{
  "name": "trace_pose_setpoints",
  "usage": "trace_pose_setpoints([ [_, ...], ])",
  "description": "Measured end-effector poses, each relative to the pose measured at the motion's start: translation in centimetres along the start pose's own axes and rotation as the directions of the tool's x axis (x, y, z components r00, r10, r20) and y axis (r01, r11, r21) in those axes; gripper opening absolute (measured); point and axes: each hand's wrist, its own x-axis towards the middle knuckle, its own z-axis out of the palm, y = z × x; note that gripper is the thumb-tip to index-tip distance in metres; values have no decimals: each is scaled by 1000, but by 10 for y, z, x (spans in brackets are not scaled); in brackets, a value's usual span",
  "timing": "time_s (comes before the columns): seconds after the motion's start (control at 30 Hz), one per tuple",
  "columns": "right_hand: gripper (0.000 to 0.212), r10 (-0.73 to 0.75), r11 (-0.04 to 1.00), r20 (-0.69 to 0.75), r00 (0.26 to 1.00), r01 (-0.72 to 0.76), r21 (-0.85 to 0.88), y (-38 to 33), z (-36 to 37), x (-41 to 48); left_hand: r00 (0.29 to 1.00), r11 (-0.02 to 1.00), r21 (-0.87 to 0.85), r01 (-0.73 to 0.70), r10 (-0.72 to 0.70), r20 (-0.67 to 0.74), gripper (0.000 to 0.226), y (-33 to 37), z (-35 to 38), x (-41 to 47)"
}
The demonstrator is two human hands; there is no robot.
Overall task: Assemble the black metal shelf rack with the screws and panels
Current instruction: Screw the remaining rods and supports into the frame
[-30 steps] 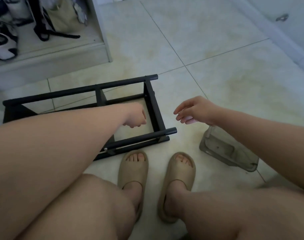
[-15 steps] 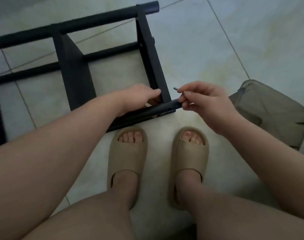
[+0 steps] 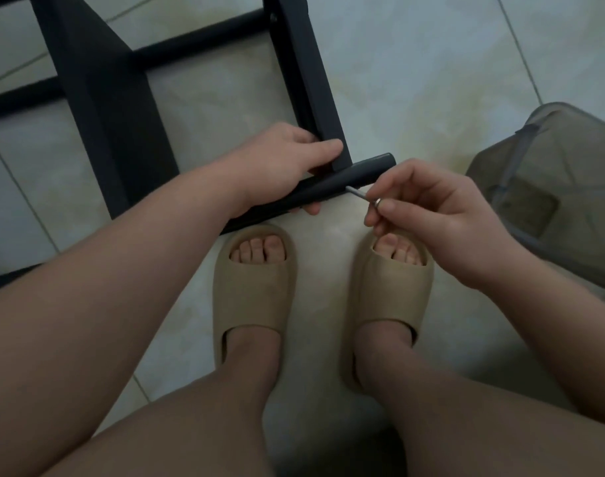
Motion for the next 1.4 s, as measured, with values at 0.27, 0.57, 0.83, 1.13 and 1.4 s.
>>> trace_pose_setpoints([
  [0.27,26,-81,982,-76,994,66,-179,6,12,-6,994,992,63,-110,111,-17,38,-7,3,0],
  [0.57,15,-166,944,-156,974,111,-310,11,28,0,992,991,53,-127,127,-9,36,-5,4,1],
  [0.83,26,-77,993,-264,961,51,-106,15,41,5,992,992,8,-128,128,-5,33,-7,4,1],
  [1.13,22,57,994,-363,930,-88,-69,5,40,16,993,992,-44,-119,118,-19,28,-5,2,-2],
  [1.4,20,-61,852,-324,944,-120,-510,-7,32,21,975,989,84,-122,135,-175,32,2,5,-4],
])
